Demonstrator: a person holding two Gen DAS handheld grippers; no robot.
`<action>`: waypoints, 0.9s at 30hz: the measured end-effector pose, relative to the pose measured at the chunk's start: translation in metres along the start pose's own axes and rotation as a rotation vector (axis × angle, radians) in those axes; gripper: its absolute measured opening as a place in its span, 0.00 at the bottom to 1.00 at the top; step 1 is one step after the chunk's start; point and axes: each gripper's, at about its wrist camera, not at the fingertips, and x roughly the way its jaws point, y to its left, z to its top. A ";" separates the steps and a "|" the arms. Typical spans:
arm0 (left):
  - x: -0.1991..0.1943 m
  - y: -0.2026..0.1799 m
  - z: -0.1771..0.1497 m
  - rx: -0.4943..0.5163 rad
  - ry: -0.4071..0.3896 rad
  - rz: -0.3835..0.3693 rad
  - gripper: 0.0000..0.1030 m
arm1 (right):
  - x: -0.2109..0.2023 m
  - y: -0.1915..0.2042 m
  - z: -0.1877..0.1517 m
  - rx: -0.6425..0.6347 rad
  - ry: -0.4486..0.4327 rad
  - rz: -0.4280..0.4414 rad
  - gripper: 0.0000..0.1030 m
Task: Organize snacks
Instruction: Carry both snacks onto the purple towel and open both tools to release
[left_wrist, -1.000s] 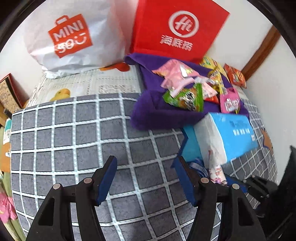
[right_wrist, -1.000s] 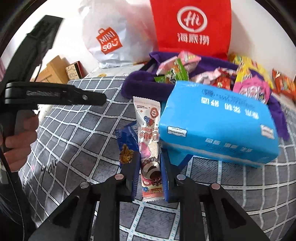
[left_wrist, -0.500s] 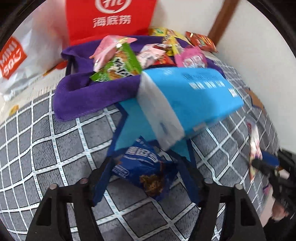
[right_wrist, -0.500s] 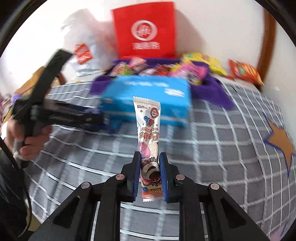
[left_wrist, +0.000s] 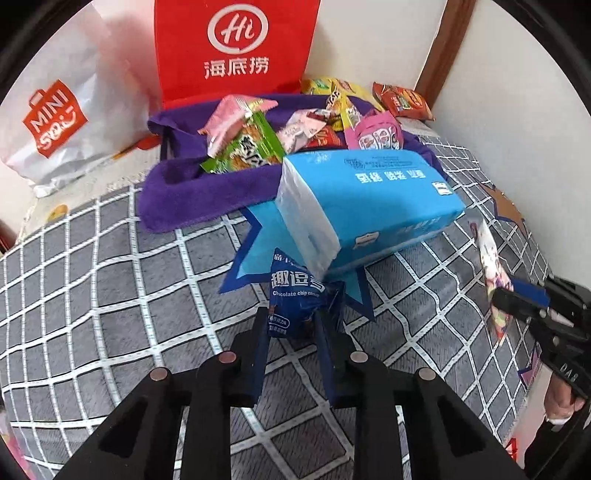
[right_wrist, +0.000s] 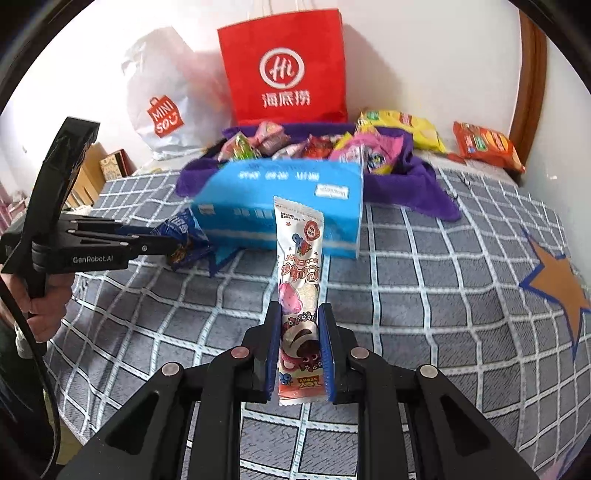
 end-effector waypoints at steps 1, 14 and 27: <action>-0.003 0.001 -0.001 -0.005 -0.005 0.000 0.21 | -0.003 0.001 0.003 -0.006 -0.009 0.009 0.19; -0.044 0.014 0.043 -0.077 -0.110 -0.039 0.14 | -0.010 -0.013 0.074 -0.031 -0.097 -0.005 0.19; -0.014 0.026 0.059 -0.033 -0.059 -0.004 0.47 | 0.017 -0.021 0.140 -0.033 -0.136 0.016 0.19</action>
